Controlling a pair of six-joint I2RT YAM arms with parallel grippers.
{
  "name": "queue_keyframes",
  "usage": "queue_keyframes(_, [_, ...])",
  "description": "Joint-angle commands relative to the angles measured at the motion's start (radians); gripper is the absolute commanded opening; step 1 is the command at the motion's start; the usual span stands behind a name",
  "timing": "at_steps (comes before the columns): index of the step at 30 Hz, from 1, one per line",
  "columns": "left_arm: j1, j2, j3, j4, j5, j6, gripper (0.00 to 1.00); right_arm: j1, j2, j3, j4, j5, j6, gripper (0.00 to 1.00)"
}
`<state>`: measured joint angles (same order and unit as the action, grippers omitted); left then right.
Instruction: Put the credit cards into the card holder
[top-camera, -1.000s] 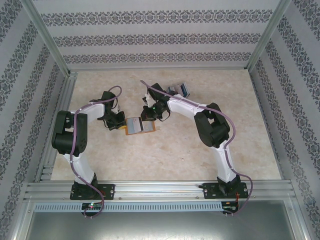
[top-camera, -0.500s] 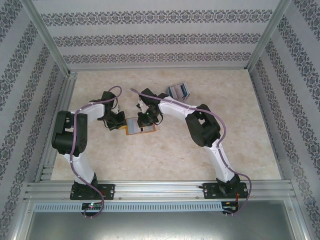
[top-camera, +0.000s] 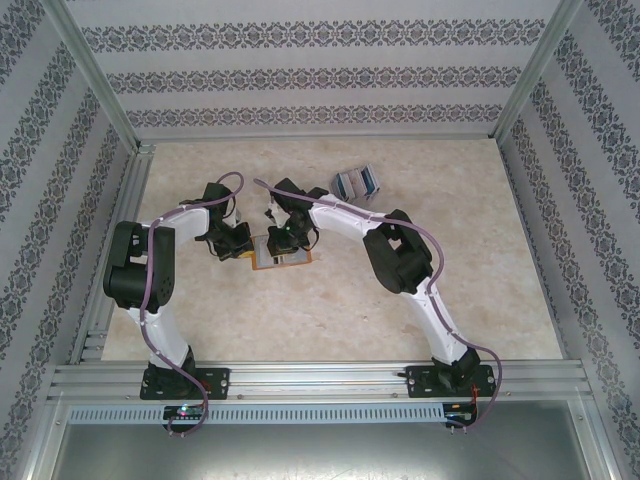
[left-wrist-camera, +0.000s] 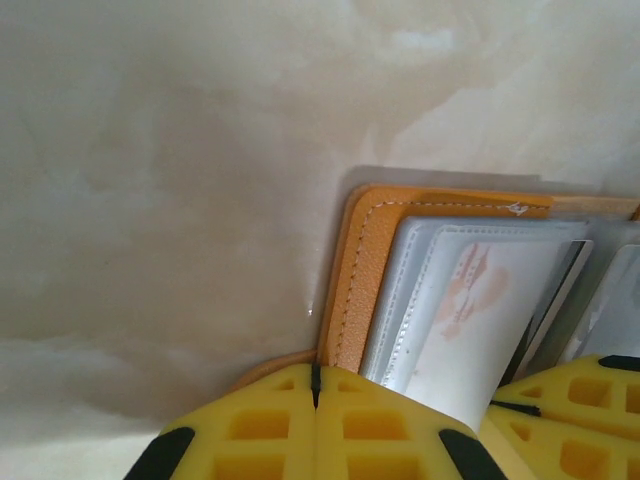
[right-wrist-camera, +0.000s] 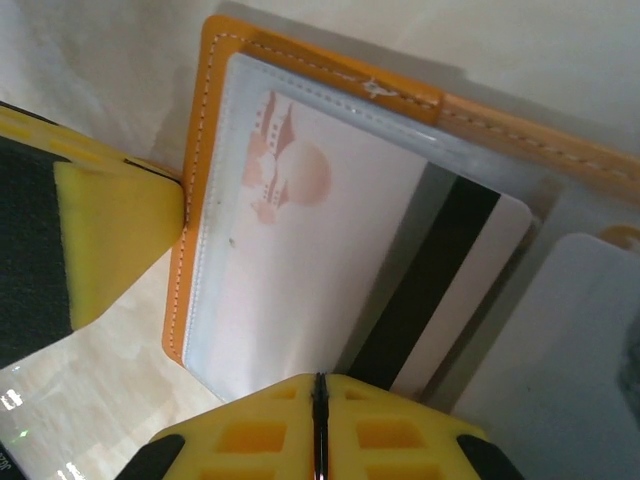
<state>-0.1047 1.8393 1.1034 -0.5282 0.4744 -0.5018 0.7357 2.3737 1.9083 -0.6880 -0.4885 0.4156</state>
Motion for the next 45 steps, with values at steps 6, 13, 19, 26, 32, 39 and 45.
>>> queue_keyframes(6, [-0.011, 0.009, -0.016, 0.014, 0.006, -0.007, 0.0, -0.002, 0.002, 0.013, 0.027, -0.054, 0.031, 0.12])
queue_keyframes(13, [-0.012, -0.003, -0.001, -0.005, -0.014, 0.007, 0.0, -0.024, -0.084, -0.036, 0.031, -0.042, 0.028, 0.13])
queue_keyframes(19, [-0.011, -0.024, -0.008, 0.006, -0.028, 0.002, 0.0, -0.085, -0.212, -0.219, 0.104, -0.027, 0.049, 0.13])
queue_keyframes(26, [-0.012, -0.053, 0.016, 0.001, -0.031, -0.005, 0.0, -0.168, -0.369, -0.496, 0.276, -0.036, 0.128, 0.13])
queue_keyframes(32, [-0.011, -0.033, 0.028, -0.004, -0.014, -0.009, 0.0, -0.201, -0.413, -0.647, 0.414, -0.058, 0.193, 0.15])
queue_keyframes(39, [-0.012, -0.073, 0.028, -0.048, -0.045, 0.001, 0.0, -0.2, -0.414, -0.737, 0.517, -0.038, 0.235, 0.17])
queue_keyframes(45, [-0.01, -0.114, 0.064, -0.105, -0.108, 0.018, 0.03, -0.2, -0.401, -0.772, 0.579, -0.028, 0.246, 0.2])
